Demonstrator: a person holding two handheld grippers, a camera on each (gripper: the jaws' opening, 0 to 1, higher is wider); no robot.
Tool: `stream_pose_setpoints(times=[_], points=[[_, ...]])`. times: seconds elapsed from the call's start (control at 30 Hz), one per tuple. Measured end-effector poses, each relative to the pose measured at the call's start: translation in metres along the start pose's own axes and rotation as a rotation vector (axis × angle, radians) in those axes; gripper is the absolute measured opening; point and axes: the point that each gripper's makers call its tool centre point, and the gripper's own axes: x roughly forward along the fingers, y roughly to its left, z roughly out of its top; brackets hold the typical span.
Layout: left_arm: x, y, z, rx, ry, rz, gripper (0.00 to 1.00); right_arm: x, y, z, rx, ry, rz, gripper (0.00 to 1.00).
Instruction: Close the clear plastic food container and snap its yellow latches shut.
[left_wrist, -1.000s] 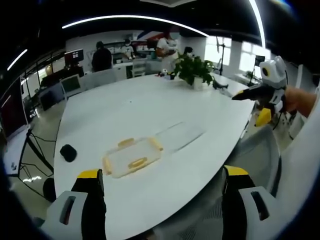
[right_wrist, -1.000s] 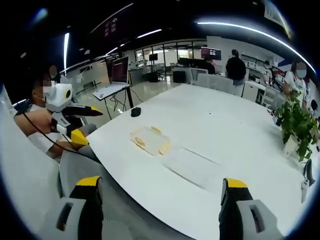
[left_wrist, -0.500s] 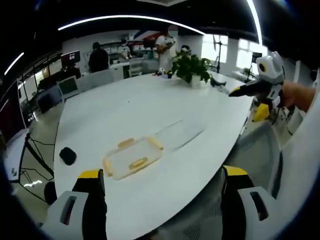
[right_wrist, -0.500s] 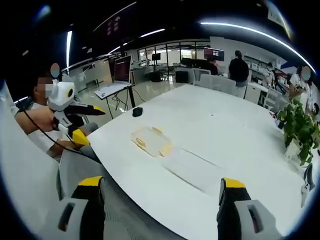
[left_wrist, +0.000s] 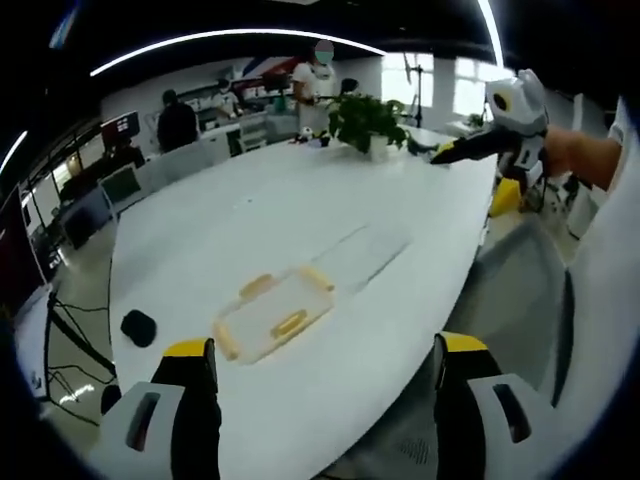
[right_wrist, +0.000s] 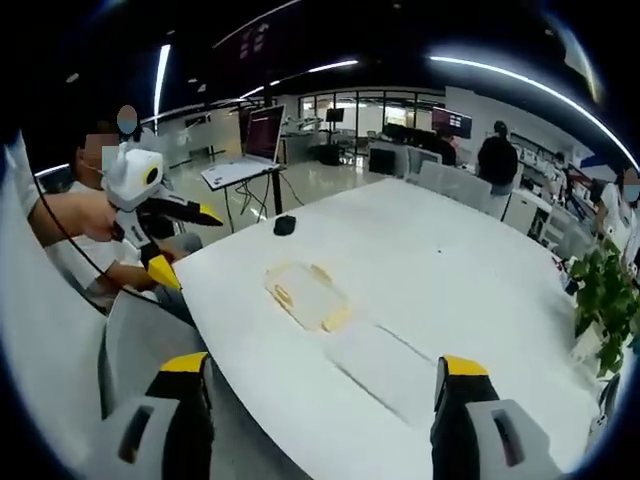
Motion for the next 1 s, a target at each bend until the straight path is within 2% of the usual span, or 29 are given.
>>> stream_pose_setpoints(times=[0.23, 0.63, 0.9, 1.0], points=[[0.007, 0.012, 0.001, 0.044, 0.005, -0.047, 0.82, 0.017, 0.000, 0.011, -0.073, 0.005, 0.028, 0.87], [0.020, 0.037, -0.003, 0.110, 0.046, -0.084, 0.84, 0.047, 0.002, 0.021, -0.173, 0.020, 0.084, 0.82], [0.031, 0.052, -0.008, 0.220, 0.105, -0.133, 0.82, 0.072, -0.001, 0.020, -0.227, 0.055, 0.133, 0.79], [0.036, 0.058, -0.009, 0.248, 0.106, -0.149, 0.81, 0.080, -0.003, 0.022, -0.258, 0.060, 0.140, 0.78]])
